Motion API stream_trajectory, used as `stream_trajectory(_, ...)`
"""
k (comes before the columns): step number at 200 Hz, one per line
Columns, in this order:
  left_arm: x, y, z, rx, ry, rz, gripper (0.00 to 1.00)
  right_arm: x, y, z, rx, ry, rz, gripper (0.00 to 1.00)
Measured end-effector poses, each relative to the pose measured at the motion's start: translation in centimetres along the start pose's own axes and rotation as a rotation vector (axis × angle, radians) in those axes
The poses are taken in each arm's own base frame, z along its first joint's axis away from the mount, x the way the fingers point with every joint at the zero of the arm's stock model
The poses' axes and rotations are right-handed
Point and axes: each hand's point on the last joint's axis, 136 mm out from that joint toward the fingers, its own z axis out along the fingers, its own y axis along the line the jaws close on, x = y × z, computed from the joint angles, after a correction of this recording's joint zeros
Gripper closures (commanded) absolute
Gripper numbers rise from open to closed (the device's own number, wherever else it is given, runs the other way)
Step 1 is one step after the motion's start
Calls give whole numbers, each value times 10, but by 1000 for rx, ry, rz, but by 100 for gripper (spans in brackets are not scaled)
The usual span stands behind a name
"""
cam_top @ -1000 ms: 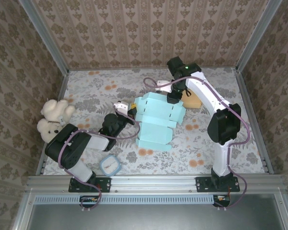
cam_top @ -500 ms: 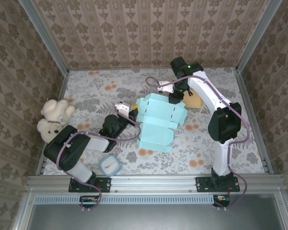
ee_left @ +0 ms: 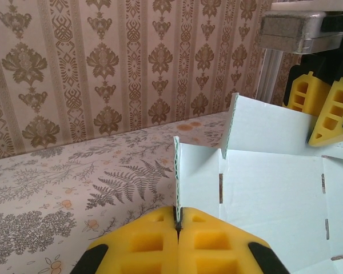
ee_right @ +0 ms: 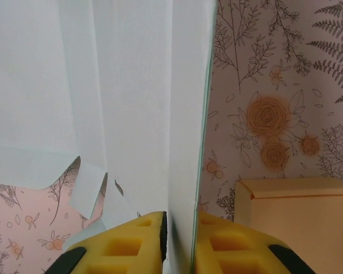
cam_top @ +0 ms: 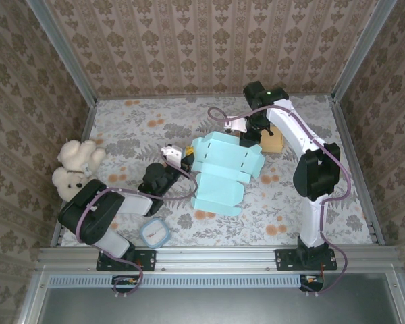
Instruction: Fold the paper box
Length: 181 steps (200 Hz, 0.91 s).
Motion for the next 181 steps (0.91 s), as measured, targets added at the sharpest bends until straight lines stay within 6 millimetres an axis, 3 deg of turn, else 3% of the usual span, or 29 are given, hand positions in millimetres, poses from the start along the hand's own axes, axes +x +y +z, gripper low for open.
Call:
stream_trajectory(39, 0, 1, 0, -3, 0, 3, 100, -1, 3, 0, -12, -10, -1, 81)
stream_trajectory(70, 1, 0, -1, -5, 1, 3, 100, -2, 5, 0, -22, -13, 0, 100)
stream_trajectory(89, 1, 0, -1, -11, 1, 3, 100, -2, 5, 1, -25, -12, 1, 100)
stream_trajectory(99, 1, 2, -1, -20, 0, 1, 91, -2, 5, 1, -25, -13, 2, 100)
stream_trajectory(117, 2, 5, -3, -48, 0, -27, 63, -1, 4, 1, -22, -9, 11, 100)
stream_trajectory(123, 3, 8, -5, -62, 1, -47, 58, -1, 4, 1, -20, -5, 19, 100)
stream_trajectory(154, -4, 8, -19, -71, -7, -176, 59, 4, 3, 1, -13, 19, 68, 100)
stream_trajectory(181, -33, -18, -27, -4, -9, -270, 61, 6, 3, 1, -10, 33, 101, 100)
